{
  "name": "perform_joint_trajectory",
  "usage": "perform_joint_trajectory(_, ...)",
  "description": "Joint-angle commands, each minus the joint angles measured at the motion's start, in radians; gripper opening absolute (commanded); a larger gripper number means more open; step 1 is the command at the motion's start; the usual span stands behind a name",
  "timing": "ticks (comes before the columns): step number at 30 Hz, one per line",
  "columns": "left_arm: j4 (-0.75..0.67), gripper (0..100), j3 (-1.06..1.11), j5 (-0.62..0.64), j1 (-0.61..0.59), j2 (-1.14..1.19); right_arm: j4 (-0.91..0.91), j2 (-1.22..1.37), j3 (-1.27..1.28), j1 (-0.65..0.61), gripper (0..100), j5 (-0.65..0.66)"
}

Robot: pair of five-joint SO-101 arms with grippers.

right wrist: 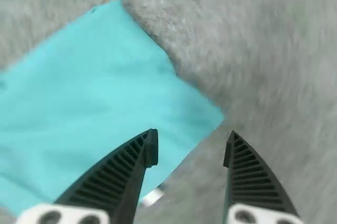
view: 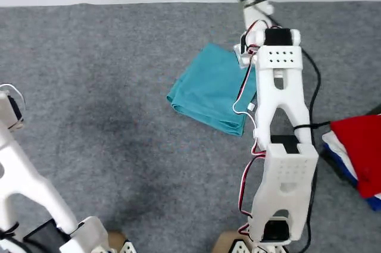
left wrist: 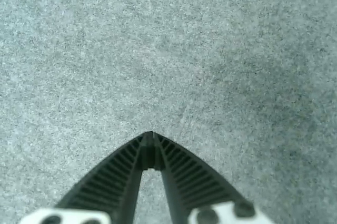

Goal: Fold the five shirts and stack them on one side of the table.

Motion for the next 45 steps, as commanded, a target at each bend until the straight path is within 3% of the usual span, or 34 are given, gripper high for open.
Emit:
perform_joint_trajectory(1, 0.023, 0, -0.005, -0.006, 0.0, -0.041, 0.077, -0.128, -0.061, -0.005, 21.5, -0.282)
perform_joint_trajectory(7, 0.021, 0, -0.008, -0.009, 0.005, -0.041, 0.131, -0.142, -0.057, -0.015, 21.7, -0.641)
perform_joint_trajectory(15, 0.018, 0, -0.012, -0.097, 0.052, -0.041, 0.093, -0.002, -0.057, -0.116, 40.0, -0.835)
perform_joint_trajectory(40, 0.015, 0, -0.012, -0.095, 0.069, -0.04, -0.113, 0.306, -0.061, -0.151, 37.4, -0.85)
perform_joint_trajectory(45, 0.015, 0, -0.012, -0.095, 0.069, -0.037, -0.113, 0.328, -0.061, -0.17, 22.5, -0.845)
